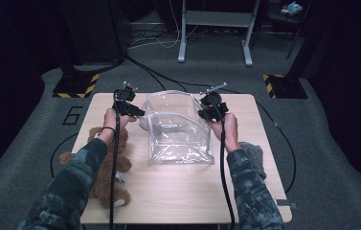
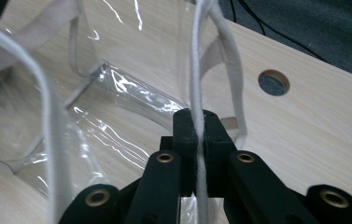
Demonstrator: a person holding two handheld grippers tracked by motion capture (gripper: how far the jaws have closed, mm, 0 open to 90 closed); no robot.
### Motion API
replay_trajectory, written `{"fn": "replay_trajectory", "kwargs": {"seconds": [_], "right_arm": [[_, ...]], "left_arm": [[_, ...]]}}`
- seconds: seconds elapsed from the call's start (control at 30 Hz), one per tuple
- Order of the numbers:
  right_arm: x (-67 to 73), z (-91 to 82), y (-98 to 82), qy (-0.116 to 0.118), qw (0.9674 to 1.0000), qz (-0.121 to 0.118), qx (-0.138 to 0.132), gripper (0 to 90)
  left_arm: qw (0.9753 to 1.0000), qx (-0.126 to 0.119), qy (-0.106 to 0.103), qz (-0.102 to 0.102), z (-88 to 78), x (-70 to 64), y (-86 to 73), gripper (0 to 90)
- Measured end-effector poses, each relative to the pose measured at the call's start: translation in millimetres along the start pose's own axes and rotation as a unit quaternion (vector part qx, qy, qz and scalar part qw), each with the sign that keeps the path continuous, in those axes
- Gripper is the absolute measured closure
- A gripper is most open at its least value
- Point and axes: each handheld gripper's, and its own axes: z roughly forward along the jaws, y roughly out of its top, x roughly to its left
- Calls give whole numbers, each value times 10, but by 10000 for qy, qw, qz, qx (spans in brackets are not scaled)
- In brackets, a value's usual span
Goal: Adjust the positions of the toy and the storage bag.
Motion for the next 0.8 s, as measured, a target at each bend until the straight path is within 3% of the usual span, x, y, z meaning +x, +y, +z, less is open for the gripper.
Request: {"fn": "replay_trajectory", "kwargs": {"seconds": [0.07, 0.47, 0.57, 0.7, 0.73, 0.77, 0.8], "right_arm": [[-56, -65, -41, -53, 10000, 65, 20, 873], [-145, -371, -275, 12, 9994, 315, 104, 874], [-130, -429, -338, 30, 9995, 294, 114, 875], [-61, -421, -423, 110, 9993, 305, 158, 875], [-47, -419, -440, 120, 9994, 296, 92, 875], [-47, -419, -440, 120, 9994, 296, 92, 875], [-42, -415, -444, 121, 9995, 303, 58, 875]], "left_arm": [[9999, -70, -52, 109, -82, -7, -19, 811], [9993, 81, -336, 111, -342, -45, -200, 839], [9991, 210, -332, 169, -313, -44, -238, 842], [9992, 169, -337, 160, -248, -64, -275, 841], [9991, 197, -361, 136, -244, -61, -277, 756], [9992, 192, -335, 89, -237, -54, -282, 756], [9989, 261, -389, 68, -232, -43, -285, 692]]}}
